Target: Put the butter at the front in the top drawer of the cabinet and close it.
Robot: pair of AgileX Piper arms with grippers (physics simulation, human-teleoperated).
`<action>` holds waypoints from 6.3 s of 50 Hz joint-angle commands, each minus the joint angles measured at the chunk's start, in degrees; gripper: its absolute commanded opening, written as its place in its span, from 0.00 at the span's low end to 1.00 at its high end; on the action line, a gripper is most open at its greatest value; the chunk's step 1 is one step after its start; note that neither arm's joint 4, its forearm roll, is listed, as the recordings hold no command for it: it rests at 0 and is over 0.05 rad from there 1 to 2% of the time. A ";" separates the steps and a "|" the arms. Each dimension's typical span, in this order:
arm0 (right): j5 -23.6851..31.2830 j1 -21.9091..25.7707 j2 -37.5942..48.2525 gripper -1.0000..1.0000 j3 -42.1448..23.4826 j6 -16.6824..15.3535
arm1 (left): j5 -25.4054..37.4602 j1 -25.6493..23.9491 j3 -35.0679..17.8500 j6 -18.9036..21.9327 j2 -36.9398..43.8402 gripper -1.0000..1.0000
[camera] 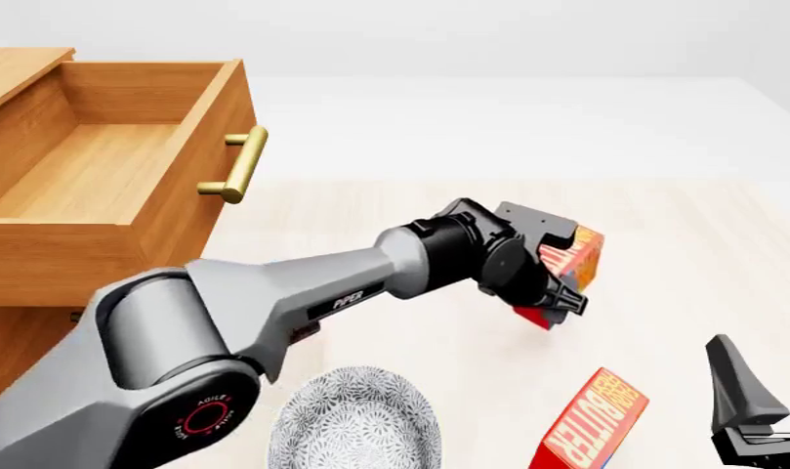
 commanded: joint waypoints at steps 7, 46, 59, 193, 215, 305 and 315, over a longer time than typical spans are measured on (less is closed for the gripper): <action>0.51 0.00 -0.64 1.00 0.09 0.03 | 0.86 -0.60 4.80 0.48 -10.43 0.00; 0.51 0.00 -0.64 1.00 0.09 0.04 | 14.85 3.74 2.00 5.58 -20.68 0.00; 0.51 0.02 -0.64 1.00 0.09 0.02 | 19.87 7.39 -1.53 9.89 -22.22 0.00; 0.50 0.00 -0.62 1.00 0.09 0.03 | 33.98 41.73 7.86 18.28 -50.99 0.00; 0.51 0.01 -0.65 1.00 0.09 0.03 | 33.98 48.60 13.89 17.38 -58.20 0.00; 0.60 -0.08 -0.65 1.00 -0.02 -0.06 | 20.47 52.42 31.62 10.44 -59.65 0.00; 0.58 -0.08 -0.62 1.00 -0.01 -0.04 | 19.33 52.67 33.16 10.42 -59.24 0.00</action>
